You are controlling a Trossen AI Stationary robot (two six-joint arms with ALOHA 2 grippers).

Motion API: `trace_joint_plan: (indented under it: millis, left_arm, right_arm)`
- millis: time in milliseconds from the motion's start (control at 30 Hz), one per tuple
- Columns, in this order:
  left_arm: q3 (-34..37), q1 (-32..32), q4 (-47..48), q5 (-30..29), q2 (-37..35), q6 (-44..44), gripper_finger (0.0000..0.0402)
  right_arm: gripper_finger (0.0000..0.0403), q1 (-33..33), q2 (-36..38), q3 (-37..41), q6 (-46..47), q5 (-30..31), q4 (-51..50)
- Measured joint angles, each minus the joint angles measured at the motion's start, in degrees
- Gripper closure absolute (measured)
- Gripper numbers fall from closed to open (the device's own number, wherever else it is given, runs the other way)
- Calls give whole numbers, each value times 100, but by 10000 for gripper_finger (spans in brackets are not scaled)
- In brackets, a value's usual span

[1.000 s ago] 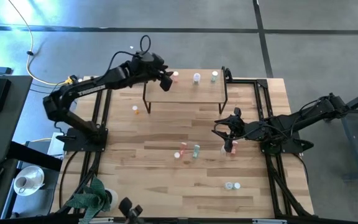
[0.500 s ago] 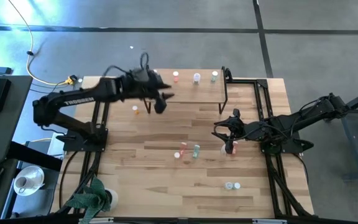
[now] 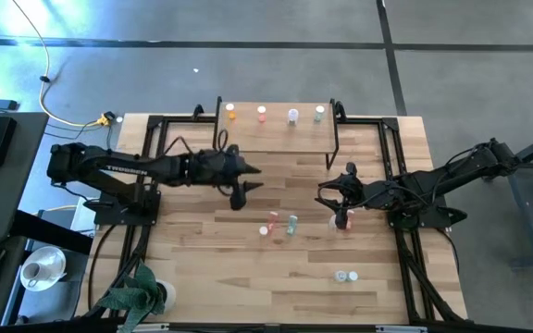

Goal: Pick and place medicine bottles onto shelf by color
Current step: Align the bottom orange pill bottle with the other orange pill bottle on the shelf

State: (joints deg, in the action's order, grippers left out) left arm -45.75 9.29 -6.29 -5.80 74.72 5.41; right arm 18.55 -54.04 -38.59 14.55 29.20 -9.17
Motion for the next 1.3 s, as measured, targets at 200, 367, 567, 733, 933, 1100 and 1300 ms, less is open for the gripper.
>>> trace_joint_plan:
  millis: [200,367,567,733,933,1100,1300]
  left_arm:
    - [680,-353,-770,-325,-9,254,218]
    - [1052,-641,-1031,-391,-9,501,218]
    - [1041,-876,-1074,-391,-179,643,218]
    - [1042,-1011,-1011,-387,-361,643,218]
    - [1042,-1054,-1001,-387,-440,643,218]
    - [1042,-1054,-822,-459,-440,644,218]
    - [1042,-1052,-417,-981,-611,651,218]
  right_arm:
    - [208,0,-195,0,-2,-320,66]
    - [208,0,-457,0,-216,-466,203]
    - [208,0,-725,0,-427,-1202,675]
    - [208,139,-1419,0,-283,-1249,840]
    - [208,185,-2511,2,-838,-1177,1962]
    - [208,170,-3153,2,-1069,-1179,2736]
    - [208,135,-3824,2,-1097,-1182,3782]
